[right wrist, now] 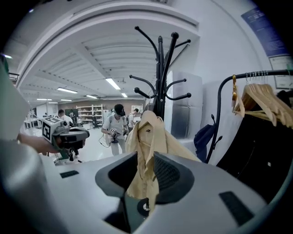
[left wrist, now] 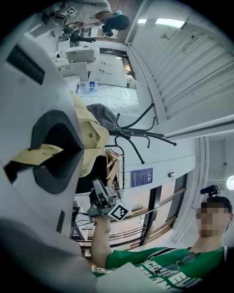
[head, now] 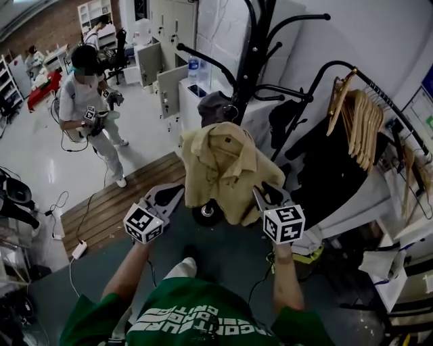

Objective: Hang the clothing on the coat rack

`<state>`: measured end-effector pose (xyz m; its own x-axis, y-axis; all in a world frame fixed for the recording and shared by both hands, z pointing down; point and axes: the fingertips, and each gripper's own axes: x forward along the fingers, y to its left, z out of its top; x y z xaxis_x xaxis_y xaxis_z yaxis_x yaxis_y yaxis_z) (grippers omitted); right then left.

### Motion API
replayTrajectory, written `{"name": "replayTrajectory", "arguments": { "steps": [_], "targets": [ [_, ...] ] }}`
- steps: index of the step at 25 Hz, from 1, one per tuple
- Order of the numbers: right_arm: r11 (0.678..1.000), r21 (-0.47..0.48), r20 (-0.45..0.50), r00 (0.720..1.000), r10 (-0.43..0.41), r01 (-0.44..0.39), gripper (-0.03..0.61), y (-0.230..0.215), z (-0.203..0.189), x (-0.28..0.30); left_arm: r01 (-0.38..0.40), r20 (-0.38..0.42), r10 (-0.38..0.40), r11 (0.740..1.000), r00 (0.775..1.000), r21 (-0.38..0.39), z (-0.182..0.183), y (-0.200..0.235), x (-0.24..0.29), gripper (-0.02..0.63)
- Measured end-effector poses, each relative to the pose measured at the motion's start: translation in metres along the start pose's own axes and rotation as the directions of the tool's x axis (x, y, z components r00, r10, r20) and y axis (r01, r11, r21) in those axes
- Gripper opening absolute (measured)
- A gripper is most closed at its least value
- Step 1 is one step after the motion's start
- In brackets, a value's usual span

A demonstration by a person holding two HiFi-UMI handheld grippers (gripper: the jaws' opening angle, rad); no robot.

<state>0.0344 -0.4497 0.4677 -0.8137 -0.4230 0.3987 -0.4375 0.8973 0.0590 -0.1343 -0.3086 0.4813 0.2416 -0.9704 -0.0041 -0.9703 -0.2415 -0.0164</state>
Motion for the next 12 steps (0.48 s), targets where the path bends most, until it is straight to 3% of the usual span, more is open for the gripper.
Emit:
{"name": "replayTrajectory", "arguments": {
  "steps": [12],
  "targets": [
    [0.998,0.052,-0.031,0.999,0.036,-0.034,0.038,0.028,-0.052,-0.054,0.026,-0.016,-0.026,1.000,1.000,-0.017,-0.009,-0.067,-0.013,0.003]
  ]
}}
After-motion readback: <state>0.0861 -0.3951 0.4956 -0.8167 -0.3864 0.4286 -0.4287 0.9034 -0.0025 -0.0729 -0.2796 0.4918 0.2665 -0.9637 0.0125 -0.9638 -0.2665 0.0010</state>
